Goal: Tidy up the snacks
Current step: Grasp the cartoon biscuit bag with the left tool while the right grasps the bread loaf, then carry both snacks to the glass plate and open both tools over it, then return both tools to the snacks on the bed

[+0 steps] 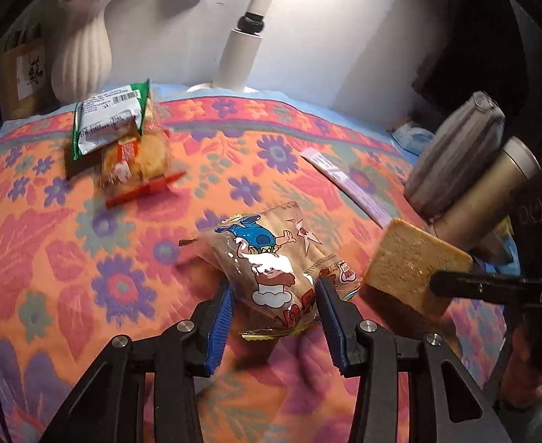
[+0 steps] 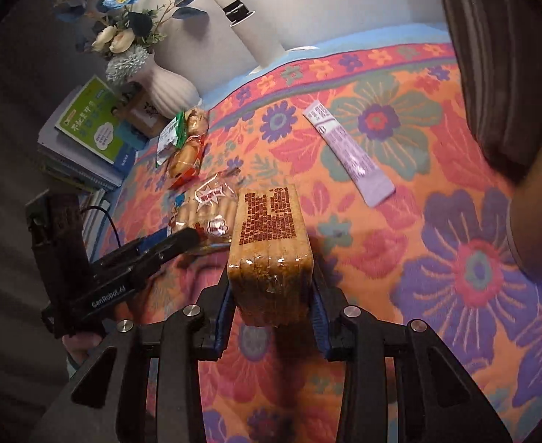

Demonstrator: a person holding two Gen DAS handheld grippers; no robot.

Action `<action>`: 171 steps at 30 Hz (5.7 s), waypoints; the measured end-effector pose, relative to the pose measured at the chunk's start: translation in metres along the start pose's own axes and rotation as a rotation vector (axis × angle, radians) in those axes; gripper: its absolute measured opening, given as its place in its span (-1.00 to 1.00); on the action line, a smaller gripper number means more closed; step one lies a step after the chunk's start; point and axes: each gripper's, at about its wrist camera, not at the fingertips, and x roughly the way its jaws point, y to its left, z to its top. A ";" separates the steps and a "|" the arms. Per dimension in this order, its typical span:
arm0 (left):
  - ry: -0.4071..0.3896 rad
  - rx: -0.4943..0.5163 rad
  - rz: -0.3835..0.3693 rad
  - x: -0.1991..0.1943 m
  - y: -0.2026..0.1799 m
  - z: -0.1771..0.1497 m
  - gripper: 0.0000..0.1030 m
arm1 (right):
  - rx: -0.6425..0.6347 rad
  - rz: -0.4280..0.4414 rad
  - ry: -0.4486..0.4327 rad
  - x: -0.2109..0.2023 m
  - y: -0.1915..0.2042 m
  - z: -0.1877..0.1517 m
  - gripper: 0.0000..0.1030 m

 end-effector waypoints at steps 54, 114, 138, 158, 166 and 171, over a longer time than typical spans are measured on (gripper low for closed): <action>-0.023 -0.003 0.308 0.026 -0.063 -0.019 0.24 | -0.429 -0.331 -0.080 0.016 -0.017 -0.033 0.48; -0.185 0.523 0.094 0.099 -0.468 0.040 0.18 | 0.071 -0.406 -0.397 -0.239 -0.242 0.103 0.07; -0.342 0.577 -0.019 0.004 -0.457 0.002 0.58 | 0.027 -0.319 -0.430 -0.279 -0.209 0.055 0.36; -0.316 0.197 0.138 -0.088 -0.231 -0.005 0.58 | -0.259 -0.256 -0.283 -0.217 -0.098 -0.062 0.53; -0.304 -0.028 0.247 -0.106 -0.106 -0.022 0.58 | -0.387 -0.166 -0.041 -0.099 -0.033 -0.059 0.53; -0.284 -0.086 0.323 -0.105 -0.043 -0.025 0.58 | -0.439 -0.142 0.033 -0.036 0.007 -0.040 0.53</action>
